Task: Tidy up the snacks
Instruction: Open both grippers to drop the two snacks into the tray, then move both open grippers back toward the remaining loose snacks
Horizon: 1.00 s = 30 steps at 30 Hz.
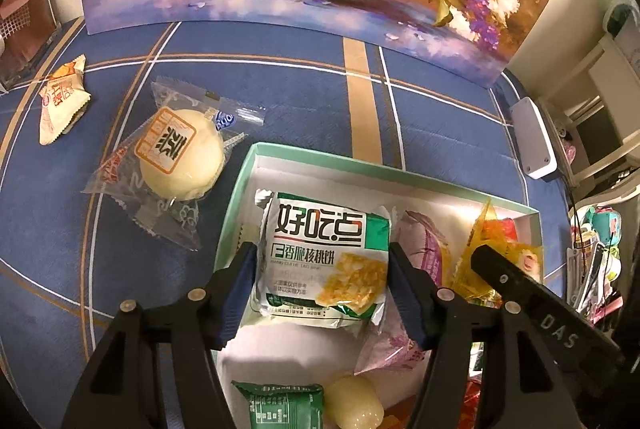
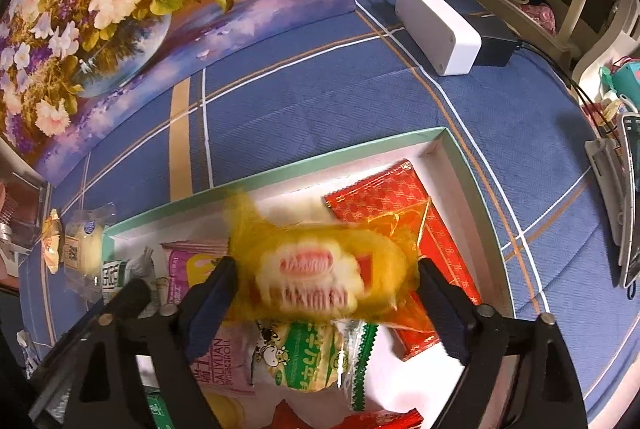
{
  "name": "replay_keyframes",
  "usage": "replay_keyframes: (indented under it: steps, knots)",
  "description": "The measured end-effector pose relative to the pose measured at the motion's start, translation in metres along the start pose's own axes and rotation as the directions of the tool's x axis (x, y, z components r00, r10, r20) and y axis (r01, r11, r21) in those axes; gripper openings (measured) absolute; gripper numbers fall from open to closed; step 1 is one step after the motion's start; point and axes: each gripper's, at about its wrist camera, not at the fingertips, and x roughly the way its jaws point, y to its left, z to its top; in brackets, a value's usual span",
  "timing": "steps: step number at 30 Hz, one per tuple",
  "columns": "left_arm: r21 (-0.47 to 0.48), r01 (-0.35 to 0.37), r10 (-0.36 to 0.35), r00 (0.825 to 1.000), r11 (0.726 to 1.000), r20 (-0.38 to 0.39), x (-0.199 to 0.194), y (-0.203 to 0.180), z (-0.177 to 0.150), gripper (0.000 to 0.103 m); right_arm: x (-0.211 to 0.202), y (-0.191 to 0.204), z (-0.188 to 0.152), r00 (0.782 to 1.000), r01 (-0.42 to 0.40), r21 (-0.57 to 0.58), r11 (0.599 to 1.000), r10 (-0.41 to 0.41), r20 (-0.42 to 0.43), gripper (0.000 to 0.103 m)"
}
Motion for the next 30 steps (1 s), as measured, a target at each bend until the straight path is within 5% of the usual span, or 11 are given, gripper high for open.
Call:
replay_keyframes:
  steps: [14, 15, 17, 30]
  knots:
    - [-0.001, -0.021, 0.021, 0.999, 1.0, 0.028, -0.013, 0.003, 0.004, 0.071, -0.015, 0.004, 0.001, 1.0, -0.001, -0.023, 1.0, 0.001, 0.022, 0.103]
    - [-0.004, -0.031, 0.031, 0.999, 1.0, 0.033, -0.013, 0.004, 0.004, 0.083, -0.016, 0.004, 0.001, 1.0, 0.004, -0.024, 1.0, -0.004, 0.025, 0.103]
    - [-0.012, -0.051, 0.051, 0.997, 0.999, 0.05, -0.016, 0.007, 0.005, 0.089, -0.019, 0.003, 0.001, 0.999, 0.01, -0.026, 1.0, -0.009, 0.031, 0.103]
    - [-0.086, -0.19, 0.199, 0.973, 0.978, 0.114, -0.027, 0.036, 0.014, 0.09, -0.022, 0.013, 0.001, 1.0, 0.011, -0.063, 0.998, -0.009, 0.028, 0.103]
